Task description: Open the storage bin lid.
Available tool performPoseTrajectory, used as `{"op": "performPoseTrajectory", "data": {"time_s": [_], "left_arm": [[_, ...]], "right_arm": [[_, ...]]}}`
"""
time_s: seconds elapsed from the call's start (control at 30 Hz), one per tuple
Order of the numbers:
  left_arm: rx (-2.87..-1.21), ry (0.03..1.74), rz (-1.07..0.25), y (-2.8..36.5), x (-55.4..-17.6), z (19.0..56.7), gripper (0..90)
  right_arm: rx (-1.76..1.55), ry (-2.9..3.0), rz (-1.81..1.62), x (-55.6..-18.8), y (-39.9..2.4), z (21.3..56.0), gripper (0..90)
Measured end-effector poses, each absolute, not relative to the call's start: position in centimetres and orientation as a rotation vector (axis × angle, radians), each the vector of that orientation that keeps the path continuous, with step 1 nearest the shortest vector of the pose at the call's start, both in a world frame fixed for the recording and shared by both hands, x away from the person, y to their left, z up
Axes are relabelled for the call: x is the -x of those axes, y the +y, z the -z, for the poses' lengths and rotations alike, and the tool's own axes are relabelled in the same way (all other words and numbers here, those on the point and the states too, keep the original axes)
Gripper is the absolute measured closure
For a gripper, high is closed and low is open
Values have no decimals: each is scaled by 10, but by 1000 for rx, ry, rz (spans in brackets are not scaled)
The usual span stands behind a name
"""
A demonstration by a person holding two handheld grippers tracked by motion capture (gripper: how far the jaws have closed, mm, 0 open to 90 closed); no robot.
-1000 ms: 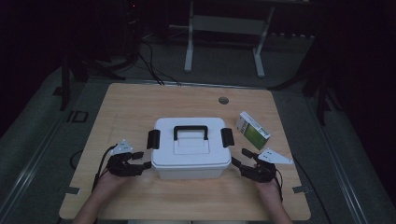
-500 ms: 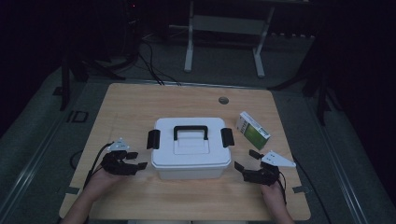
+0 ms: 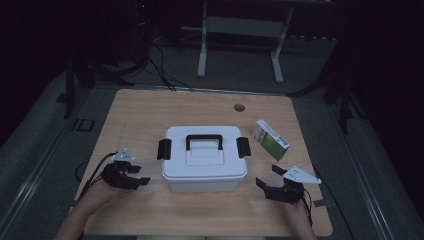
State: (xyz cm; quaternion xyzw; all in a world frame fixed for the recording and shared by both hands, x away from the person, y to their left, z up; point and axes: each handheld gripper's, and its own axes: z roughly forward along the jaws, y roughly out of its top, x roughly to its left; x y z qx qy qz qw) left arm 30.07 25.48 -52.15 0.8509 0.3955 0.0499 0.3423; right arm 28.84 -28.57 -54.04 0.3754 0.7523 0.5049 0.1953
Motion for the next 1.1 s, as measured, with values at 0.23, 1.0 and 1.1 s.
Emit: {"op": "performPoseTrajectory", "data": {"time_s": [0.23,1.0,1.1], "left_arm": [[-2304,1030,-121,261,-299,519,348],[-2528,1009,-25,269,-299,500,347],[-2551,1005,-13,269,-300,497,347]], "right_arm": [[-1072,2092,-1420,-290,-288,541,138],[-1084,2093,-1411,-289,-292,542,136],[-1082,2096,-1407,-289,-292,542,136]]}}
